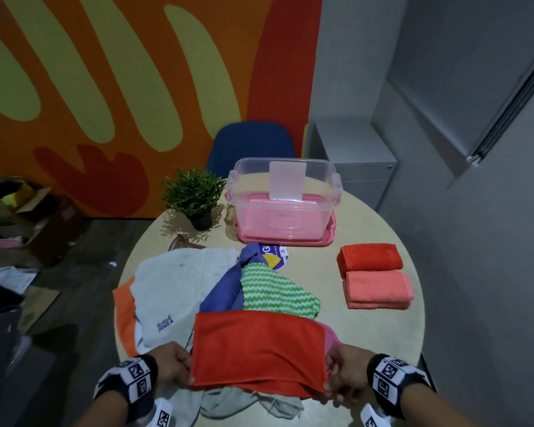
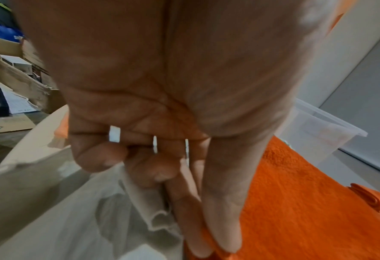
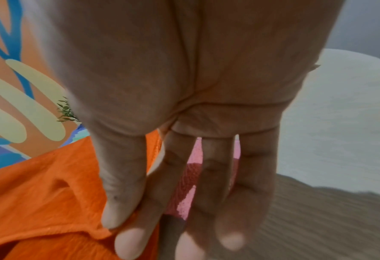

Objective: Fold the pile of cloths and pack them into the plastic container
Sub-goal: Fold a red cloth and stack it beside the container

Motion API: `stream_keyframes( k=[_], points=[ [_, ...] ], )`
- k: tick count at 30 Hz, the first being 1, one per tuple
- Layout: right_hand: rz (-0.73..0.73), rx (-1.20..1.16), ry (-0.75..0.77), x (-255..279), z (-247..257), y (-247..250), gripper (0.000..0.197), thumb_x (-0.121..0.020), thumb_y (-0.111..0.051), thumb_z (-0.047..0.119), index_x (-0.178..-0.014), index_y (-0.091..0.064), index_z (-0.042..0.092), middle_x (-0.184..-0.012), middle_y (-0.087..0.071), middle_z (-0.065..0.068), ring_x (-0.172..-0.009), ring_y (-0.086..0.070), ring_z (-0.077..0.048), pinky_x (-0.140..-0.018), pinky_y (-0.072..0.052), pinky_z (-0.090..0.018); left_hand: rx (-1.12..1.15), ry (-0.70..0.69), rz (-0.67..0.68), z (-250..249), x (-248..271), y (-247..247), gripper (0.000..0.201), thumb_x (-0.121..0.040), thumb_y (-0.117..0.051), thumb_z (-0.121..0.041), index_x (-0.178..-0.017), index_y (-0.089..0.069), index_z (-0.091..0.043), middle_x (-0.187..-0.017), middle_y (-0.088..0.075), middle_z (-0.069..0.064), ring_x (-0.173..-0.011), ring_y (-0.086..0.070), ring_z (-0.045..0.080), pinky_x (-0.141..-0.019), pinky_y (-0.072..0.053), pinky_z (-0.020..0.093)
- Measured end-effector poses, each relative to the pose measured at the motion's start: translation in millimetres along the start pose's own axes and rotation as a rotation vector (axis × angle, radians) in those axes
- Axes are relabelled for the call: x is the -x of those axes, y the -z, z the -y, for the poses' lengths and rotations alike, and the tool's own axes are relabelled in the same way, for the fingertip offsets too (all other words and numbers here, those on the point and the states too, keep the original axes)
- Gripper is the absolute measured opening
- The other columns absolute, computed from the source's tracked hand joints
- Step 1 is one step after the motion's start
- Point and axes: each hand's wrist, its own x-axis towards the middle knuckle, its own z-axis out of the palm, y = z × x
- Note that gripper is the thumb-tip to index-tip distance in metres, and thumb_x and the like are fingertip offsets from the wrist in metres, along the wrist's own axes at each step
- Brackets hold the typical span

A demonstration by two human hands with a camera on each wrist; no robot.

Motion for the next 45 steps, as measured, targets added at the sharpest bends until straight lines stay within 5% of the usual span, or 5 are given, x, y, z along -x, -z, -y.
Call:
stream_keyframes(
  k=[13, 25, 31, 35, 45],
  points=[
    [-0.203, 0.219, 0.047, -17.0, -6.5, 5.7, 0.043, -0.070, -0.070, 0.065, -0.095, -0.062, 0.031, -0.094, -0.066, 0.011, -0.093, -0.064, -0.011, -0.086, -0.048, -0.028, -0.045, -0.031, -0.151, 4.4, -22.9, 0.5, 0.028, -0.068, -0.085, -0.034, -0.069, -0.063, -0.017, -0.067, -0.068, -0.005, -0.065, -0.061, 0.011, -0.064, -0.046, 0.020],
    [-0.387, -0.077, 0.439, -18.8, 28.8, 7.6, 0.041, -0.061, -0.062, 0.030, -0.096, -0.063, 0.008, -0.092, -0.073, 0.002, -0.087, -0.069, -0.014, -0.092, -0.053, -0.048, -0.250, -0.463, -0.685, -71.5, -21.8, -5.3, 0.037, -0.082, -0.069, -0.025, -0.115, -0.053, -0.025, -0.124, -0.040, 0.002, -0.105, -0.054, 0.024, -0.088, -0.048, 0.034],
    [-0.302, -0.052, 0.799, 29.8, 109.8, 6.4, 0.014, -0.066, -0.052, 0.010, -0.075, -0.050, 0.021, -0.076, -0.049, 0.005, -0.072, -0.046, -0.009, -0.068, -0.039, -0.027, -0.048, -0.798, -0.241, -141.2, -0.9, 1.1, 0.068, -0.078, -0.067, -0.038, -0.141, -0.041, -0.037, -0.142, -0.047, -0.007, -0.133, -0.042, 0.009, -0.111, -0.033, 0.029],
    [-0.300, 0.056, 0.868, 53.0, 147.3, 19.2, 0.021, -0.075, -0.054, 0.002, -0.083, -0.061, 0.021, -0.080, -0.059, 0.007, -0.075, -0.053, -0.009, -0.071, -0.043, -0.024, 0.165, -0.883, -0.022, -173.5, 15.3, 22.2, 0.062, -0.076, -0.071, -0.018, -0.134, -0.050, -0.028, -0.109, -0.066, 0.003, -0.100, -0.061, 0.007, -0.091, -0.048, 0.022],
    [-0.748, 0.088, 0.849, 69.4, 182.2, 68.2, 0.022, -0.077, -0.083, 0.013, -0.087, -0.071, 0.027, -0.081, -0.072, 0.005, -0.070, -0.063, -0.004, -0.070, -0.052, -0.022, 0.300, -0.955, -0.421, -199.7, 43.6, 79.6, 0.011, -0.080, -0.074, 0.005, -0.085, -0.068, -0.004, -0.074, -0.067, -0.010, -0.073, -0.062, 0.006, -0.067, -0.050, 0.021]
  ],
)
